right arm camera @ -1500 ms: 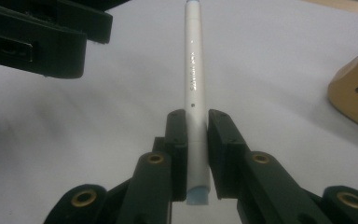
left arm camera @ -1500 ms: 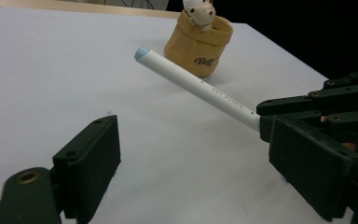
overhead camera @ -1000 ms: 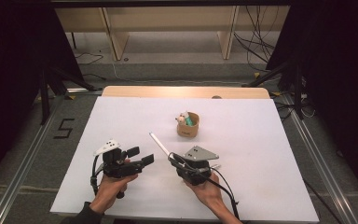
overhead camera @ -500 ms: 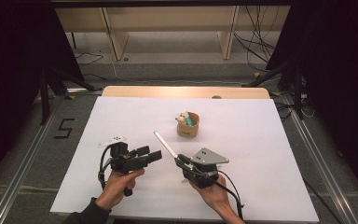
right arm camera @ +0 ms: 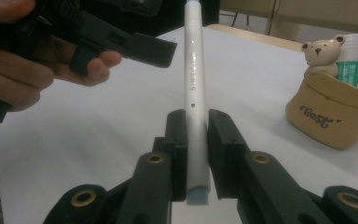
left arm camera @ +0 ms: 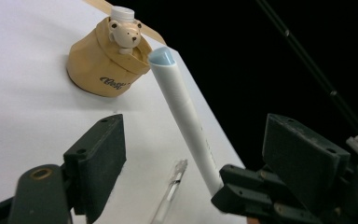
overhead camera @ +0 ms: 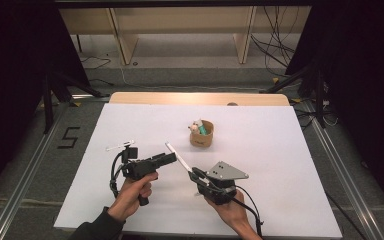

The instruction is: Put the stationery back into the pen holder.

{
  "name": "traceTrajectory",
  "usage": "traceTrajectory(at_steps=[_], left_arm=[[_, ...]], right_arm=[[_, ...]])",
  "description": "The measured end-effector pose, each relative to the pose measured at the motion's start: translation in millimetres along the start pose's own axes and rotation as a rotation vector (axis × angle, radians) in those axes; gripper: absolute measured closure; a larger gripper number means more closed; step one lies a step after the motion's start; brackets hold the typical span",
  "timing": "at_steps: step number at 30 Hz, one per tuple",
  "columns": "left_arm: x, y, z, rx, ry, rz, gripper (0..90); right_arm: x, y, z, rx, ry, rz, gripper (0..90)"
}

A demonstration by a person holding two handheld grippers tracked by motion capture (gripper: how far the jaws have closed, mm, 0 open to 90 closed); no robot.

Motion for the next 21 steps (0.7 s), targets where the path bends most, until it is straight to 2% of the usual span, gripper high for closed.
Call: traceTrajectory(at_steps=[2, 6, 13, 21], left_arm=[[2.1, -0.7, 1.8, -0.027, 0.000, -0.010, 22.2], [4.9, -0.3, 2.8, -0.042, 0.006, -0.019, 24.9], [6.9, -1.8, 4.0, -0.103, 0.034, -0.039, 35.5], [11.2, 1.1, 3.0, -0.108, 0.043, -0.039, 45.1]], right_arm=[[-1.0, 0.1, 0.6, -0.001, -0.001, 0.000, 79.3], [-1.3, 1.4, 1.8, -0.001, -0.006, 0.001, 79.3], [-2.2, 3.2, 3.3, -0.002, -0.010, 0.002, 79.3], [-3.0, 4.2, 4.1, -0.001, -0.011, 0.001, 79.3]])
Point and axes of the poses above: each handheld gripper's, and its own axes: x roughly forward along the jaws, y roughly out of its underside, z roughly to its left, the point moved 6 cm from there along x, roughly forward along the jaws, and after that the axes turned 2 degrees about -x, right-handed, at the moved point
